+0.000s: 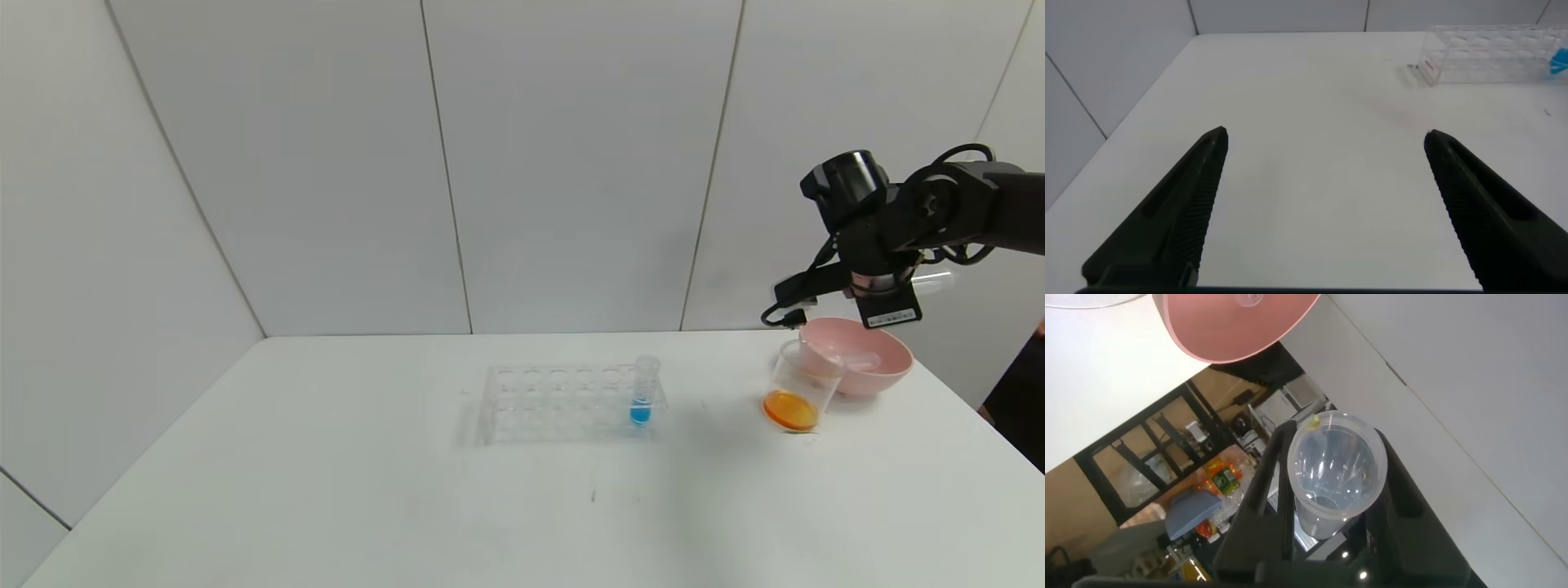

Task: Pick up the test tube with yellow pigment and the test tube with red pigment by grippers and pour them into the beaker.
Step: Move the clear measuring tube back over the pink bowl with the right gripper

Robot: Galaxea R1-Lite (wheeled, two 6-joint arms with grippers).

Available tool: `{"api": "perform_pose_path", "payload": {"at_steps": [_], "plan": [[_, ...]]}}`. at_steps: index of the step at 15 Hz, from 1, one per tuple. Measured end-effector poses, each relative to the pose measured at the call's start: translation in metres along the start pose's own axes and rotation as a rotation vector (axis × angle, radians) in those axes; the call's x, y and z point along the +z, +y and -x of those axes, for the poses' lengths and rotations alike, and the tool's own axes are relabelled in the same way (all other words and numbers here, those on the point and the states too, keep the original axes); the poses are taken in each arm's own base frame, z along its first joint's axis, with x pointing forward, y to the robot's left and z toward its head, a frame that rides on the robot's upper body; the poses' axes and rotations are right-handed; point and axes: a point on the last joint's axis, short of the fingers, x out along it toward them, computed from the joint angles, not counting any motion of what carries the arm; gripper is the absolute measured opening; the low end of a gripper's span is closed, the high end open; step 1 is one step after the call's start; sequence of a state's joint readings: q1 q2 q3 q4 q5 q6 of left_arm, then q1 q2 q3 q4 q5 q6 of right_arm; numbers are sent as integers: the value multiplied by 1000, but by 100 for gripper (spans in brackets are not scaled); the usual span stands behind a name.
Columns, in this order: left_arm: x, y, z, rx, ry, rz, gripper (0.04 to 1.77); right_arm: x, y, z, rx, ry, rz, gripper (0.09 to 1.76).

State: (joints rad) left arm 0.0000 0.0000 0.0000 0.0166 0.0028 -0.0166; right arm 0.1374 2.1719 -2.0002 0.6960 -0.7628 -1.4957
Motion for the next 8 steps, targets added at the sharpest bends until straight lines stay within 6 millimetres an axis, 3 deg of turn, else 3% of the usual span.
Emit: {"api": "perform_pose_path", "payload": {"at_steps": [3,8], "plan": [[0,0,0,0,0,0,172,-13,-1,0,20,-175,-73,55],[0,0,0,0,0,0,172,-48,5,6,161,-464,-547,55]]}}
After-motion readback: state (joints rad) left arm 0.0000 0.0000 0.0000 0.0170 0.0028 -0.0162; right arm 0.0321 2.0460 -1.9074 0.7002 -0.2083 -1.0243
